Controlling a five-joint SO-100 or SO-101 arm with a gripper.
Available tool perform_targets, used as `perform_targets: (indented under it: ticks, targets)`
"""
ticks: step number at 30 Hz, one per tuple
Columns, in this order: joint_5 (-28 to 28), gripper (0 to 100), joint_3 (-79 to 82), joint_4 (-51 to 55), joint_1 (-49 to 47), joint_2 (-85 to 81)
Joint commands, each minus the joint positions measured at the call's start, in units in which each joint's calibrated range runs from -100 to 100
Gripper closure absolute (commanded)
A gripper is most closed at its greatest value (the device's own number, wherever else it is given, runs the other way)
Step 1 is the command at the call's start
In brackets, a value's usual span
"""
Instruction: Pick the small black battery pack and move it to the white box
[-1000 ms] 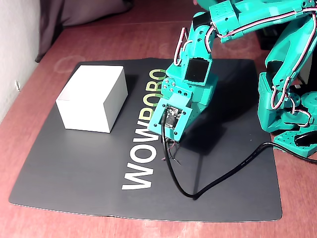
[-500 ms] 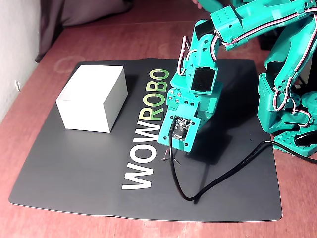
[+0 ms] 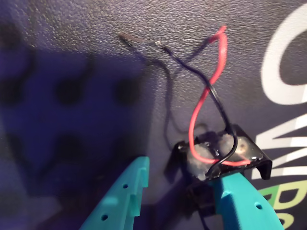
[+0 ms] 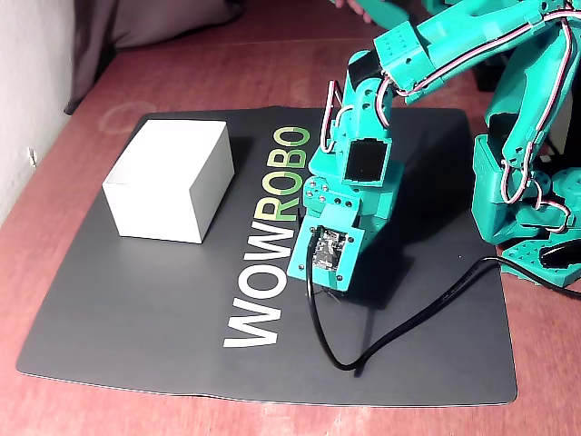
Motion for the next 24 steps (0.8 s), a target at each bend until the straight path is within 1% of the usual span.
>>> perform_targets:
  ticks: [1,14,18,24]
  targets:
    - [0.2,87,0.1,-0.4,-0.4,0.4]
    - [0.2,87,0.1,0.0,-0.3,0.7]
    - [0.3,92,0.2,0.4,0.1,0.7]
    - [0.3,93,0.5,2.6,0.3,0.2]
